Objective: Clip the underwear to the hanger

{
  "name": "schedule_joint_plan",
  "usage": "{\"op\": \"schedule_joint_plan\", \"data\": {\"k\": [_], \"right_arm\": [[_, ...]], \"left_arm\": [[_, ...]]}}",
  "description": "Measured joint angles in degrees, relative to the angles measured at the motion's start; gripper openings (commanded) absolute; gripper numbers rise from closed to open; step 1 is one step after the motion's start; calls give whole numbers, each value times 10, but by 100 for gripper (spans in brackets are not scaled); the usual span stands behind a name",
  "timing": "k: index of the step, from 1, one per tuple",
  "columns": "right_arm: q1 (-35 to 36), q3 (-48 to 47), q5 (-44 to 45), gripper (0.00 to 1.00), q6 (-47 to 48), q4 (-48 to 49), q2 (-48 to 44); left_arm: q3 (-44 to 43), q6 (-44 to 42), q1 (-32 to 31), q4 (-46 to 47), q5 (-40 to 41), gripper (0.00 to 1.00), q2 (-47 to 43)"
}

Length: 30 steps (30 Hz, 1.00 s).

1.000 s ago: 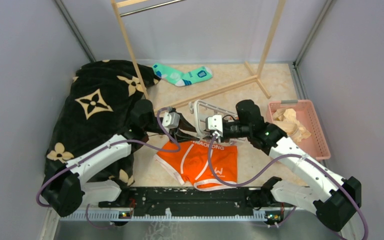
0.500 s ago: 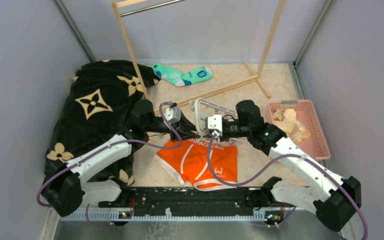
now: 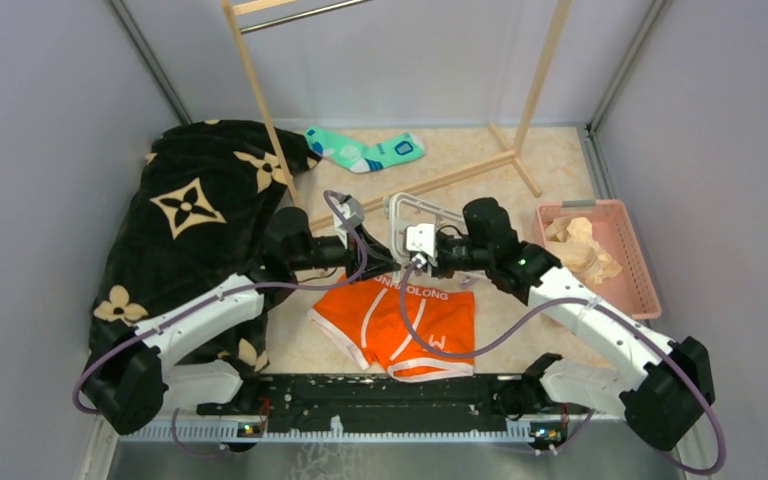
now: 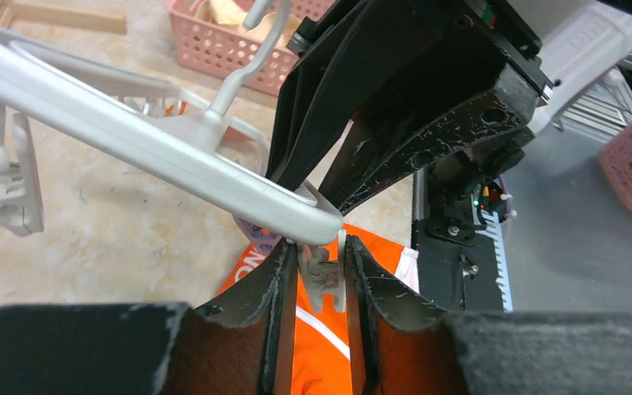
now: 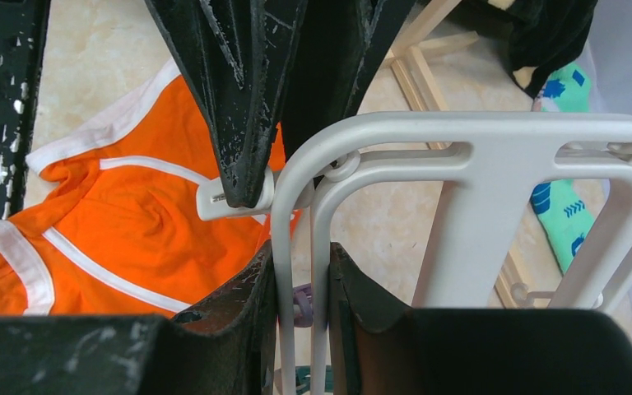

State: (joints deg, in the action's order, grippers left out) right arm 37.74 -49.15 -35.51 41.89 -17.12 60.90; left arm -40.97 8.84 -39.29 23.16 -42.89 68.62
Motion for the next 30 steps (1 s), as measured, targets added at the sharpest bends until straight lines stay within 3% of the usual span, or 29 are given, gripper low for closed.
{"op": "schedule_joint_plan", "data": {"k": [12, 18, 24, 30], "right_arm": [[-4, -2, 34, 12, 12, 30, 74], [-10, -24, 48, 22, 33, 17, 125], [-27, -55, 46, 41, 50, 9, 176], [-27, -96, 15, 46, 61, 11, 188]], "left_arm": [[28, 52, 1, 14, 89, 0, 29], [32, 51, 21, 46, 87, 0, 75], [16, 50, 52, 95, 63, 0, 148], [-15, 43, 66, 100, 63, 0, 226]]}}
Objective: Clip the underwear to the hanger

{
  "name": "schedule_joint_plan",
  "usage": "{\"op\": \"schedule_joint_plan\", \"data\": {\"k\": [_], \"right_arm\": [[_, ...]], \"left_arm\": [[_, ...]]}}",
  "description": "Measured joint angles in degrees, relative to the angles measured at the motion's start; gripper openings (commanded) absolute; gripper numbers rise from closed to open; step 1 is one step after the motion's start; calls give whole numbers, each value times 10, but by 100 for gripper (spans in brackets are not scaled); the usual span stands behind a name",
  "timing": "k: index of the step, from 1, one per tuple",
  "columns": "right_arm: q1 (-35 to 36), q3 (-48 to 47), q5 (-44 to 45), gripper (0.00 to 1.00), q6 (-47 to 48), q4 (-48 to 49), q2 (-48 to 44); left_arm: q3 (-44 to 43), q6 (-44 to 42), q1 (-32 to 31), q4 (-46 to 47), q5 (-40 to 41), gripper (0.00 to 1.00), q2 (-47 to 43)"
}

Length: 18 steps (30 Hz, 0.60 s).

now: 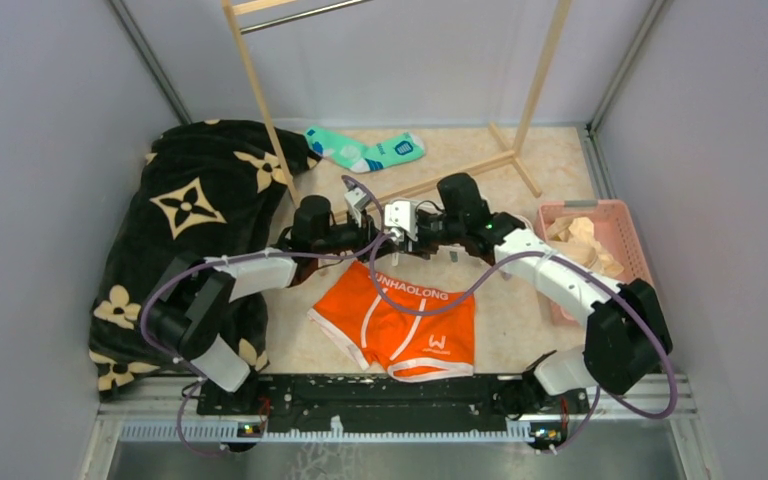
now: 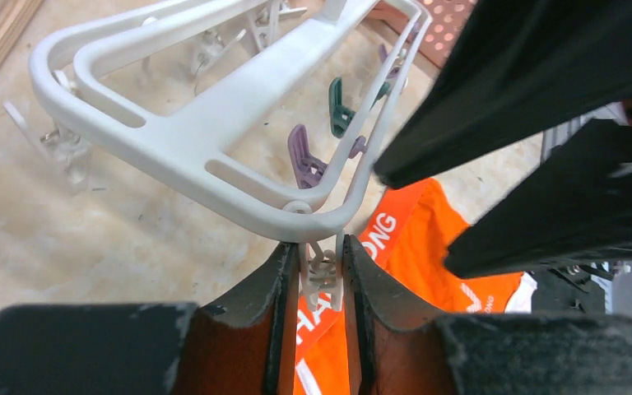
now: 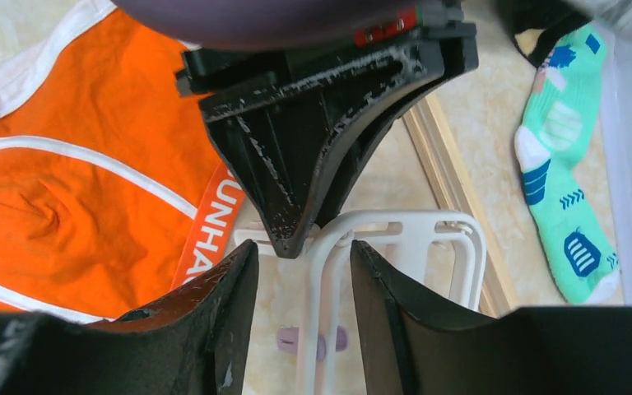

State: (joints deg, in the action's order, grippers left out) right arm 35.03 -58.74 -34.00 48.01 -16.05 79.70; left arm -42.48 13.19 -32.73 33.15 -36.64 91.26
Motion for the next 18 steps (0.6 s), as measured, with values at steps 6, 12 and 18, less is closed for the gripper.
{"op": "schedule_joint_plan", "data": {"k": [6, 12, 18], "right_arm": [[0, 0, -5, 51, -8, 1, -12], [0, 60, 17, 54, -155, 66, -111], [1, 119, 90, 59, -417, 134, -179]], "left_arm": [[-5, 2, 12, 14, 0, 0, 33], [-18, 5, 25, 9, 3, 0, 36], [-55, 4, 34, -26, 21, 0, 36]]}}
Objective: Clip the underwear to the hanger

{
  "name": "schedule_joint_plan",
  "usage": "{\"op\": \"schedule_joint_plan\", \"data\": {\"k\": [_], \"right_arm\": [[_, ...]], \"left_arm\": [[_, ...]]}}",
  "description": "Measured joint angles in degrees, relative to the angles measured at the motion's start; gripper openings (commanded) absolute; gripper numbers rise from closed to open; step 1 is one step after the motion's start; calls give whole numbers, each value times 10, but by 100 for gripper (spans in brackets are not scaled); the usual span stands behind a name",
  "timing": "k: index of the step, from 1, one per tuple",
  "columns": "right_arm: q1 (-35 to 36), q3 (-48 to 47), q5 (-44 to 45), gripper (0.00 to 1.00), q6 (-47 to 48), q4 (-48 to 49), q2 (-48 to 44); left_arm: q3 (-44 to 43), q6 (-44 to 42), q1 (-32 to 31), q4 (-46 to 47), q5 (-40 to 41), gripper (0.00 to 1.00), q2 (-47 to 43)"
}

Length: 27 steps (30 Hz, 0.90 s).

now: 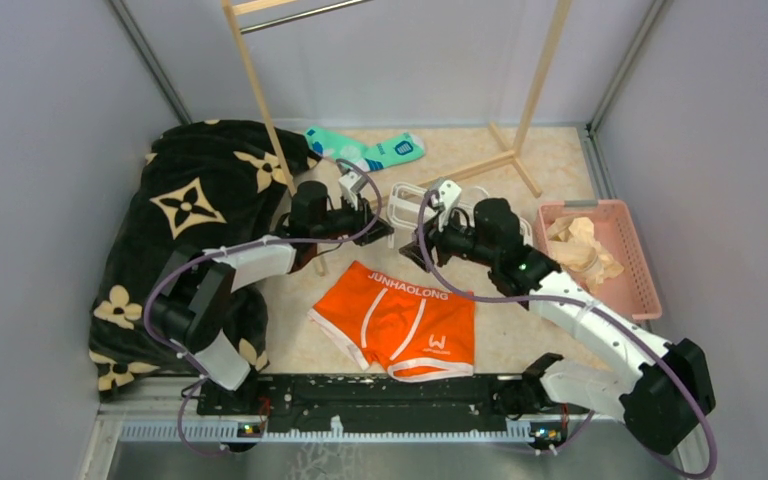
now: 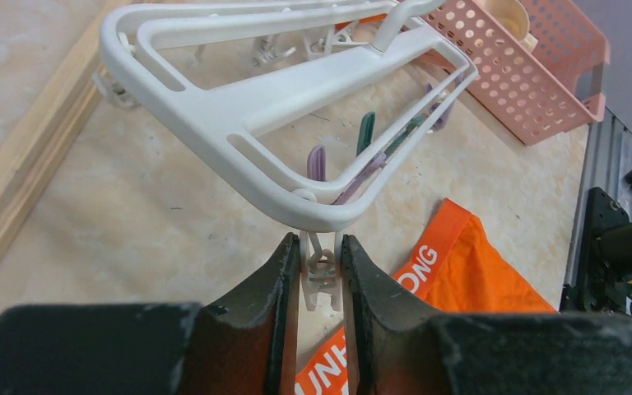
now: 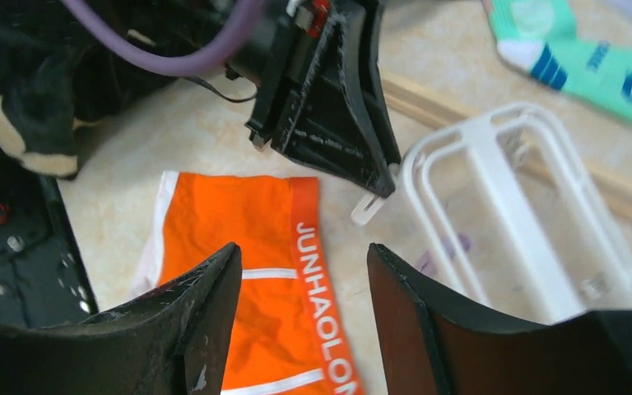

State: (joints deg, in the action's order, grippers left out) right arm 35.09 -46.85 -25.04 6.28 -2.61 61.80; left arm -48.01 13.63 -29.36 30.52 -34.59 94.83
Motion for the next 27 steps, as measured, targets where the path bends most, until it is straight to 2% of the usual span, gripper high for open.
{"op": "schedule_joint_plan", "data": {"k": [5, 8, 13, 20, 27], "right_arm": [[56, 75, 89, 59, -146, 47, -2], [87, 78, 112, 58, -188, 59, 40], [93, 79, 135, 59, -234, 128, 133], [93, 82, 156, 59, -229, 234, 260], [90, 54, 159, 59, -181, 271, 362]], "left_arm": [[-29, -16, 2, -54, 17, 0, 1], [-62, -35, 6, -97, 24, 0, 8], [-104, -58, 19, -144, 31, 0, 23], [-111, -73, 39, -177, 30, 0, 55], [-113, -87, 41, -189, 26, 0, 77]]}}
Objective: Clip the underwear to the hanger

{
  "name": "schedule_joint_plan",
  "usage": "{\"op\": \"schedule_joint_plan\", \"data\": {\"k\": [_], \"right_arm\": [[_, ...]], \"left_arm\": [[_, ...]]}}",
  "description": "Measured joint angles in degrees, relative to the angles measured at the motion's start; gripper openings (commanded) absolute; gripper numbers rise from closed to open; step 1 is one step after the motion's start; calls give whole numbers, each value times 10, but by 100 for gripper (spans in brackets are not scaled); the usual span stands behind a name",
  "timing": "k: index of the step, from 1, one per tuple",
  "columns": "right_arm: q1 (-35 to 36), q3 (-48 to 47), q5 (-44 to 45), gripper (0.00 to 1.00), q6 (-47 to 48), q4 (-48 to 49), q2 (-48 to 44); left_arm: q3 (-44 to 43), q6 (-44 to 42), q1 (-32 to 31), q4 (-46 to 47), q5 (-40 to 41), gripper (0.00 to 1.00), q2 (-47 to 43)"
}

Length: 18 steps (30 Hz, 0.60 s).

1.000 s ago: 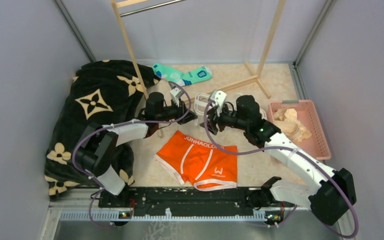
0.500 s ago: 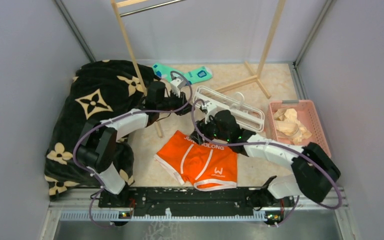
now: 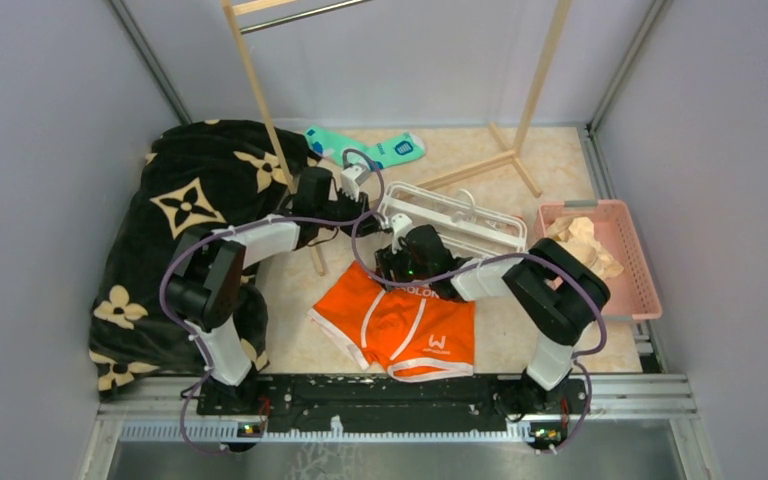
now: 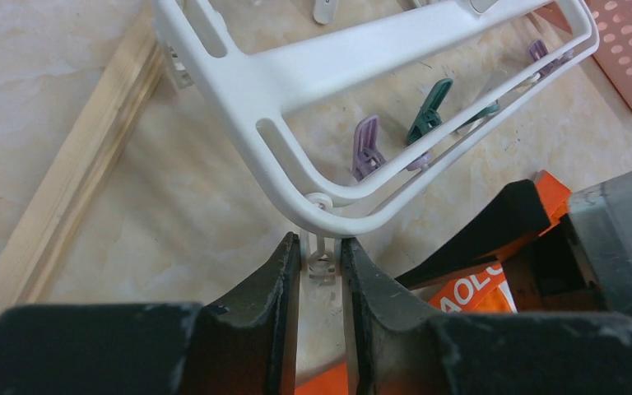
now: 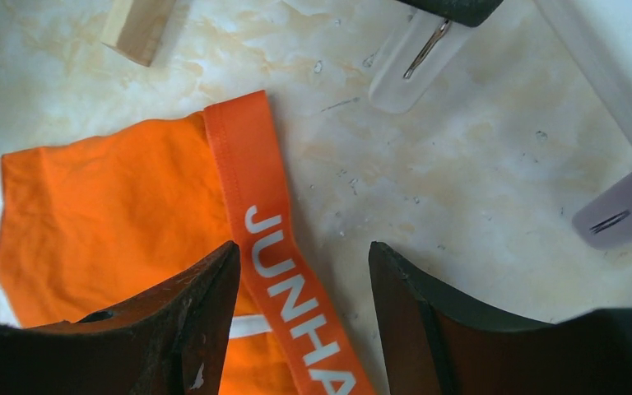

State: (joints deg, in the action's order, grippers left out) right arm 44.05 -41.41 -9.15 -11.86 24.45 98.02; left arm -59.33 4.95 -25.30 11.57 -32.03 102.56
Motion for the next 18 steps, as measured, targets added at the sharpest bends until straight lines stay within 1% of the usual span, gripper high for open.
{"op": "schedule_joint_plan", "data": {"k": [6, 13, 16, 18], "right_arm": [[-14, -13, -22, 56, 28, 19, 28], [-23, -19, -90, 48, 40, 26, 35], [-23, -17, -118, 41, 42, 28, 37], [-23, -14, -129, 34, 42, 31, 37]], "left_arm": [[0, -8, 0, 0, -2, 0, 2], [0, -14, 0, -1, -4, 0, 5], [-1, -13, 0, -6, -6, 0, 9], [-3, -13, 0, -14, -6, 0, 9]]}}
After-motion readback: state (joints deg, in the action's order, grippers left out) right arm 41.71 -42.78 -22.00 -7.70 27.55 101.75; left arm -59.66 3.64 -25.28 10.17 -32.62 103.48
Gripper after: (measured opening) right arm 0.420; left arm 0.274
